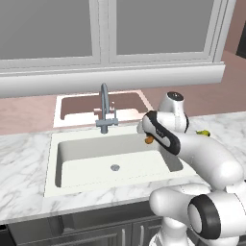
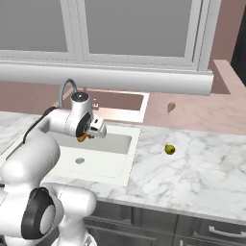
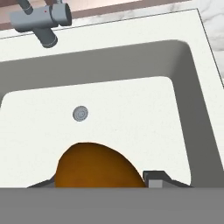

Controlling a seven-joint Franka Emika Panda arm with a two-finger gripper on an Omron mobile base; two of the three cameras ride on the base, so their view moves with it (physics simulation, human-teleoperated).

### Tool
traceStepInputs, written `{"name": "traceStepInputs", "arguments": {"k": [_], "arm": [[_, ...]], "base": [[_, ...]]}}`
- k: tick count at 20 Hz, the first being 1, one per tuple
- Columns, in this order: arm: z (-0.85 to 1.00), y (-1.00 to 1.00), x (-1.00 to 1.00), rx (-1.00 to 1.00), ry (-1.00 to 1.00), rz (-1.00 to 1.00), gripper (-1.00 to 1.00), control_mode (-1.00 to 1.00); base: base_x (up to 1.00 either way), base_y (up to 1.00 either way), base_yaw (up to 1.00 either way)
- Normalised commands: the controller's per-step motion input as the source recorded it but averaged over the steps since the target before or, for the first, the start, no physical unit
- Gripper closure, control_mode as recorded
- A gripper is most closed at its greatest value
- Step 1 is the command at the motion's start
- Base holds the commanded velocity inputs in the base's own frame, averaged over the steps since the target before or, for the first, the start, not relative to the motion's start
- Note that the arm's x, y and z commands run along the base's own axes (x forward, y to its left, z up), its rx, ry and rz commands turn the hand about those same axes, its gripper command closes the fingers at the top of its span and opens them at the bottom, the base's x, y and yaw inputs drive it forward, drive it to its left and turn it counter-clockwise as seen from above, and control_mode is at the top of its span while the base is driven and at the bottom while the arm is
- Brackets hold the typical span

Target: Turn on the sink faucet. Then move the mushroom from the counter to the sink. Turn off the sink. Move the vegetable from the sink to the pot next to the stove. Finally move the pot to the rear right burner.

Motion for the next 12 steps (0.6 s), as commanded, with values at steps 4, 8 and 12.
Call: {"name": "traceStepInputs", "arguments": {"k": [4,8,12], "arm": [[0.00,0.00,0.00,0.00,0.00,0.00,1.00,-1.00],[0.00,0.00,0.00,0.00,0.00,0.00,1.00,-1.00],[0.00,0.00,-0.05,0.00,-0.01,-0.03,1.00,-1.00]], "base": [[0.00,0.00,0.00],[0.00,0.00,0.00],[0.00,0.00,0.00]]}}
